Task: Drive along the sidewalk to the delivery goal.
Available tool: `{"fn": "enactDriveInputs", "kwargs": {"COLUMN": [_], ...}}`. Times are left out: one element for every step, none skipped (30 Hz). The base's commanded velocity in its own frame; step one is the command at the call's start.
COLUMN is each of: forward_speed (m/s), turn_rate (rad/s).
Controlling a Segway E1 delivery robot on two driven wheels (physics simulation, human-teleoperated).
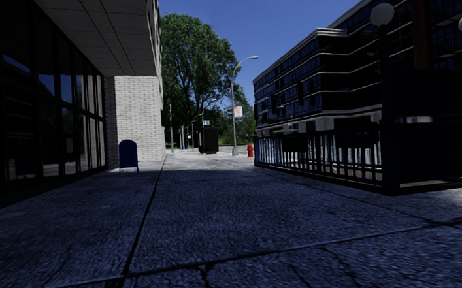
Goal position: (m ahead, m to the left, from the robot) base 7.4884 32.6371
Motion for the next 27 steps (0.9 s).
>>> {"fn": "enactDriveInputs", "kwargs": {"forward_speed": [2.0, 2.0, 2.0, 2.0, 2.0, 2.0, 2.0, 2.0, 2.0, 2.0, 2.0, 2.0, 2.0, 2.0, 2.0, 2.0, 2.0, 2.0, 2.0, 2.0, 2.0, 2.0, 2.0, 2.0, 2.0, 2.0, 2.0], "turn_rate": [0.0, 0.0, 0.0, 0.0, 0.0, 0.0, 0.0, 0.0, 0.0, 0.0, 0.0, 0.0, 0.0, 0.0, 0.0, 0.0, 0.0, 0.0, 0.09, 0.09, 0.3, 0.77, 1.03, 1.13, 1.13, 0.72, 0.72]}}
